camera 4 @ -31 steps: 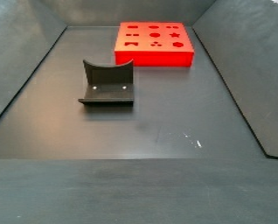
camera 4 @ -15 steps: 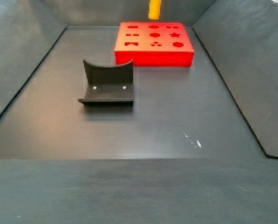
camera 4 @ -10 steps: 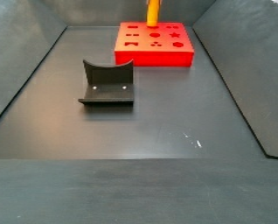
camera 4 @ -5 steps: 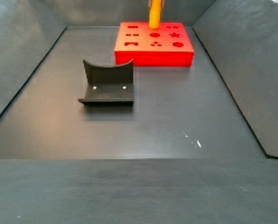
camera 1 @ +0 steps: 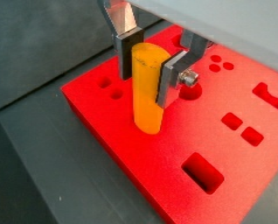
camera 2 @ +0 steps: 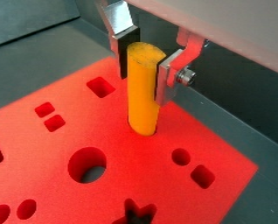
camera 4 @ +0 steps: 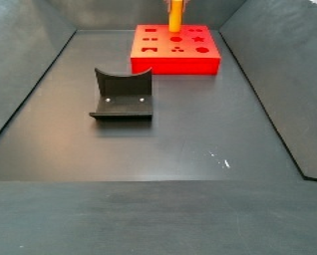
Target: Insert the oval object.
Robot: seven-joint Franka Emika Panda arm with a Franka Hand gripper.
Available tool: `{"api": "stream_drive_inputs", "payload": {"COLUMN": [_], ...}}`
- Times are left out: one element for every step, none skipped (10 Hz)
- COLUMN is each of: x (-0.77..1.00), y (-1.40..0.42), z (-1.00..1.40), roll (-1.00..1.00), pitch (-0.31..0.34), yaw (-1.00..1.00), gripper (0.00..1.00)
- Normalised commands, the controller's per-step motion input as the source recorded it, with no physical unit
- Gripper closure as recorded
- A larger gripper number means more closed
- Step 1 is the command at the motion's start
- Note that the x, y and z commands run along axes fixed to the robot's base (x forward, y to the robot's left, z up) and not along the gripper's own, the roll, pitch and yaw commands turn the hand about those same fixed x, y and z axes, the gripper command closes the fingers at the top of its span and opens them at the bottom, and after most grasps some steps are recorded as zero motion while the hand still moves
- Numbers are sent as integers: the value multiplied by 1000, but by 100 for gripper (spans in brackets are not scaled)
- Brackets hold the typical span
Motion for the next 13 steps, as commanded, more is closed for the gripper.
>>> {"api": "stream_drive_inputs", "payload": {"x": [237,-40,-274,-297,-434,-137,0,51,11,23,17,29,0], "y": [-66,0,0,0,94,0,-114,-94,-40,-29,-26,-31,0], "z": [-486,-440,-863,-969,-1000,-857,-811,-754,-806,-760,-623,-303,0], "roll": [76,89,166,134,114,91,0,0,0,0,0,0,9], "pitch": [-7,-49,-140,-101,-49,-130,-230,-254,-224,-236,-217,-116,0], "yaw": [0,0,0,-17,-46,-14,0,0,0,0,0,0,0], "gripper": [100,100,100,100,100,100,100,100,100,100,100,100,100]}}
